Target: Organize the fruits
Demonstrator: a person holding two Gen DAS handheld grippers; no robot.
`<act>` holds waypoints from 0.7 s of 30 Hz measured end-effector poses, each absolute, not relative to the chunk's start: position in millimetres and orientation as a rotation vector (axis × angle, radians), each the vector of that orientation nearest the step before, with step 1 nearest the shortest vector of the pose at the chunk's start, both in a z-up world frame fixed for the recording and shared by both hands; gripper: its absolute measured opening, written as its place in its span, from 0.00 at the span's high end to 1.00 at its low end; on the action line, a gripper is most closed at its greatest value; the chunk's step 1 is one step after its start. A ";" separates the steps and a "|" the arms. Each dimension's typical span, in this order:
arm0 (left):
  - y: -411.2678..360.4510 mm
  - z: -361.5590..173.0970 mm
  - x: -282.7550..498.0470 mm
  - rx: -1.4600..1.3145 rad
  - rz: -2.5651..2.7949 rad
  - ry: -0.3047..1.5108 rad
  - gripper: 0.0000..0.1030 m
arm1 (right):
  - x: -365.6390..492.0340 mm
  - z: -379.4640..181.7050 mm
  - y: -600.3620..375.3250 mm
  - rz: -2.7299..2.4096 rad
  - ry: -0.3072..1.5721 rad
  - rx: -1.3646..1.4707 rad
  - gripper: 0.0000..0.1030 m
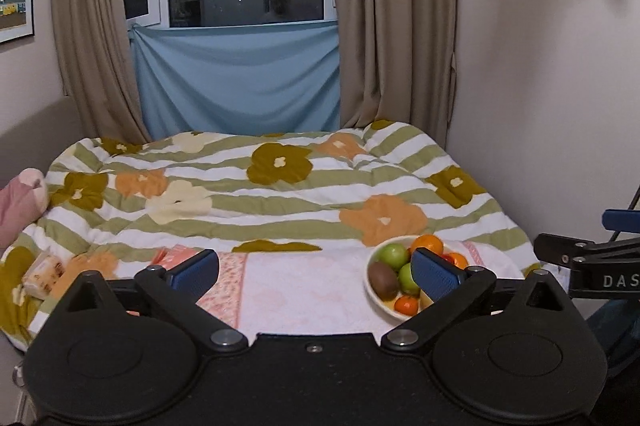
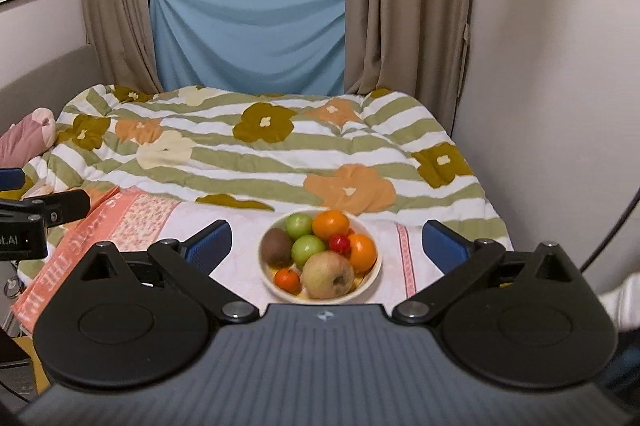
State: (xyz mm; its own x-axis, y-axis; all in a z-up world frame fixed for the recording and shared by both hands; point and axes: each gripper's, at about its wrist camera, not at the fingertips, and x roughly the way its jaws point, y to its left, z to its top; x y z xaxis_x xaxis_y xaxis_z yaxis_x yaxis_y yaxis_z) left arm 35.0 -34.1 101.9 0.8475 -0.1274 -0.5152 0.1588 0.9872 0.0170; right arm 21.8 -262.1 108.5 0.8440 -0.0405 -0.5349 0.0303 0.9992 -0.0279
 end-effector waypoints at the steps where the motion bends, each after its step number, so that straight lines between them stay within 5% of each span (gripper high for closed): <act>1: -31.3 100.5 31.4 0.059 -0.149 0.545 0.00 | 15.5 107.6 -259.5 -0.040 0.572 -0.018 0.00; 21: -11.6 89.8 -11.5 0.053 -0.158 0.586 0.00 | -38.1 97.9 -247.3 -0.079 0.633 0.025 0.00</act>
